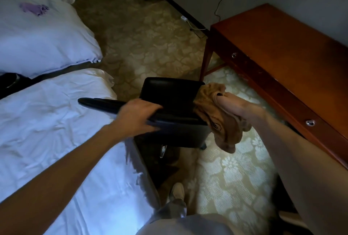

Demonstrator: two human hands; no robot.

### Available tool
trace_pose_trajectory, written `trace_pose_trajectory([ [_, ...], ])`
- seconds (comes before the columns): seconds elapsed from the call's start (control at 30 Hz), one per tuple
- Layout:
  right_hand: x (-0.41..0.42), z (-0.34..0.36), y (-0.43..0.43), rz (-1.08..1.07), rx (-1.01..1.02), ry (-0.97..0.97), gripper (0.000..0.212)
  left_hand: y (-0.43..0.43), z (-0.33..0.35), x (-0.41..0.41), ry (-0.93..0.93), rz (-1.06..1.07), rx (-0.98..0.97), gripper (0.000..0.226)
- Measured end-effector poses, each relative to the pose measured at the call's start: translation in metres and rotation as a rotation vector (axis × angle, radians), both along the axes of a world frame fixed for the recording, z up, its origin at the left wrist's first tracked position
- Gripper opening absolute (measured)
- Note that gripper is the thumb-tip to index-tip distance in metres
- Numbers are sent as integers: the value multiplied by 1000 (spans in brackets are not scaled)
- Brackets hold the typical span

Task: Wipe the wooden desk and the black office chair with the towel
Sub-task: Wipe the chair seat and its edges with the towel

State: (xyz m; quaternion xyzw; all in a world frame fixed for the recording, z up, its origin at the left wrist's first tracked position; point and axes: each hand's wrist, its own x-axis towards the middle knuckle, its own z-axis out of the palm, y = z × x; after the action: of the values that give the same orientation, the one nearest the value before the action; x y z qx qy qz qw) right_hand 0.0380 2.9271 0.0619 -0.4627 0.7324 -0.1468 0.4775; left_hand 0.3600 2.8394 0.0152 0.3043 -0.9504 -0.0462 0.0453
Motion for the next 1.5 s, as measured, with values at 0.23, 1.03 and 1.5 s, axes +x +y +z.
trace_pose_trajectory([
  [0.23,32,-25,4,54,21,-30,57,2,-17,37,-16,96,-93,36],
  [1.03,40,1,292,16,142,126,78,208,-35,22,293,-570,-283,37],
  [1.5,71,-20,341,-513,-2,137,44,245,-17,7,230,-493,-403,44],
])
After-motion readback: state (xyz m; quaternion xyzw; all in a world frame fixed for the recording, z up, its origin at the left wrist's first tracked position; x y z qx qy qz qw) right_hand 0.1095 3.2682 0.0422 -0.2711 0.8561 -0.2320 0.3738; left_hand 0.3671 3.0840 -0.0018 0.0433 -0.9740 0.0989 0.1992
